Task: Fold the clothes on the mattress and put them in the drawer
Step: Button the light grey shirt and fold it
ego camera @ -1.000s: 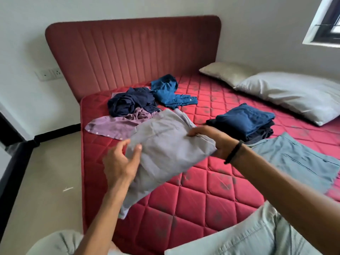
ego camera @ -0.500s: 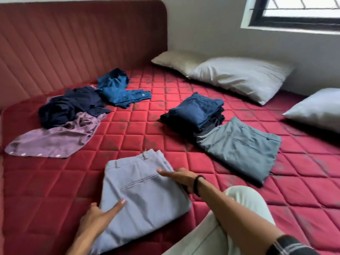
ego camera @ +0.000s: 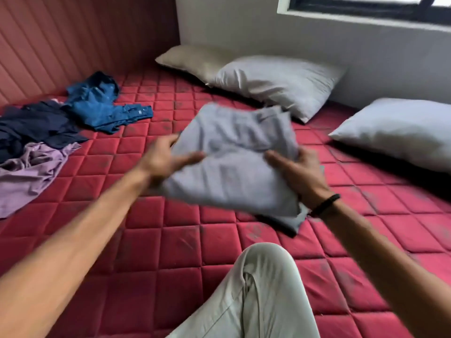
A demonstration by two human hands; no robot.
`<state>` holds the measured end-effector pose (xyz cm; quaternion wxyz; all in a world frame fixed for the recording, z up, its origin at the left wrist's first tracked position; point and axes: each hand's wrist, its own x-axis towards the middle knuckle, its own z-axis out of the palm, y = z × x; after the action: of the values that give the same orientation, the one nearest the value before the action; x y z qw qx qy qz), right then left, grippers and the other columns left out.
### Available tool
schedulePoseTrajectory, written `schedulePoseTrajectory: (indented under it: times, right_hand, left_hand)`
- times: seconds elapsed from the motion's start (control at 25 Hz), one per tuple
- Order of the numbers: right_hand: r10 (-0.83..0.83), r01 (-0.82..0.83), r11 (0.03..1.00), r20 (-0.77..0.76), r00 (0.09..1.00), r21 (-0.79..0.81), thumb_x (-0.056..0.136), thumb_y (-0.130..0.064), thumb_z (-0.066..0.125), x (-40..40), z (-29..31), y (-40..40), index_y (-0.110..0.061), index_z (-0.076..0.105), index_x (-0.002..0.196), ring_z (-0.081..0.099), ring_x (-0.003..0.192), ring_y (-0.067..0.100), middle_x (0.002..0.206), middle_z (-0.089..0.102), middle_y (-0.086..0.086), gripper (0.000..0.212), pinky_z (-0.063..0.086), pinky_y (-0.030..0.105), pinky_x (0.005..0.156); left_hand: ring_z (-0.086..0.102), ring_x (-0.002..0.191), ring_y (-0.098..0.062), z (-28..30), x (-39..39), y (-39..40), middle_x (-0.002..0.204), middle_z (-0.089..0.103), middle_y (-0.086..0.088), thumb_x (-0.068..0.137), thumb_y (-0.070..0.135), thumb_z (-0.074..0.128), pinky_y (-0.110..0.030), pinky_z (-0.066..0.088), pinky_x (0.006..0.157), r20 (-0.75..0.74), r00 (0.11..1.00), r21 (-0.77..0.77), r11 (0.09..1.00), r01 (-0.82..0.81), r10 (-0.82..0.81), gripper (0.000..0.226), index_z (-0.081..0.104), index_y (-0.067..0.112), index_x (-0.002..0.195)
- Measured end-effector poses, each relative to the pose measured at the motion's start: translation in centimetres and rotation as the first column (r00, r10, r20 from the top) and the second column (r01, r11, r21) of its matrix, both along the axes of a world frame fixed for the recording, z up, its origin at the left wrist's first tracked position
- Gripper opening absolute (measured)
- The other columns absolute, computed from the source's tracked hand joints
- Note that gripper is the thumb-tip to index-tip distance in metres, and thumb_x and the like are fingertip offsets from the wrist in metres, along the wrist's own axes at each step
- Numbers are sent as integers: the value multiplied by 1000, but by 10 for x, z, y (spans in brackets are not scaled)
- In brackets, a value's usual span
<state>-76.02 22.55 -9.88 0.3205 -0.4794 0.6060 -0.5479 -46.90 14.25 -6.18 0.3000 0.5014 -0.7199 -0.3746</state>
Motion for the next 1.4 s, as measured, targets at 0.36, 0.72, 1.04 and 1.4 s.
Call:
schedulePoseTrajectory:
  times: [0.36,0.72,1.04,1.4]
  right_hand:
    - [-459,446,883,68,886,147,86,-24,80,-94,-157,-2,-11,77,99,64,74,-3,89,76,-9,19,59,37,74]
    - [-430,432,891,-48,902,136,77,-39,78,-102,-178,-30,-14,76,102,74,87,9,93,78,-7,35,62,42,83]
    - [-118,188,981,-911,395,-45,100,-65,36,-31,-147,-5,-31,13,165,12,157,34,172,10,8,77,14,60,120]
    - [530,256,818,-848,11,515,99,-51,47,45,-121,-23,-19,28,156,33,141,49,156,29,21,68,33,73,107]
  left_hand:
    - [68,112,-17,-108,-136,-94,122,73,-4,73,21,90,-10,39,91,329,929,-114,970,217,-169,62,69,12,131]
    - [64,115,-32,-138,-144,-107,118,72,-4,86,31,74,-42,54,92,576,804,-356,930,87,145,39,70,32,124]
    - [14,158,-27,-228,-135,-4,171,20,-1,103,59,27,-55,18,124,658,748,-367,833,415,-83,66,30,29,161]
    - [8,159,-26,-233,-37,51,172,13,-1,99,63,30,-60,11,124,658,751,-234,964,130,58,71,23,33,162]
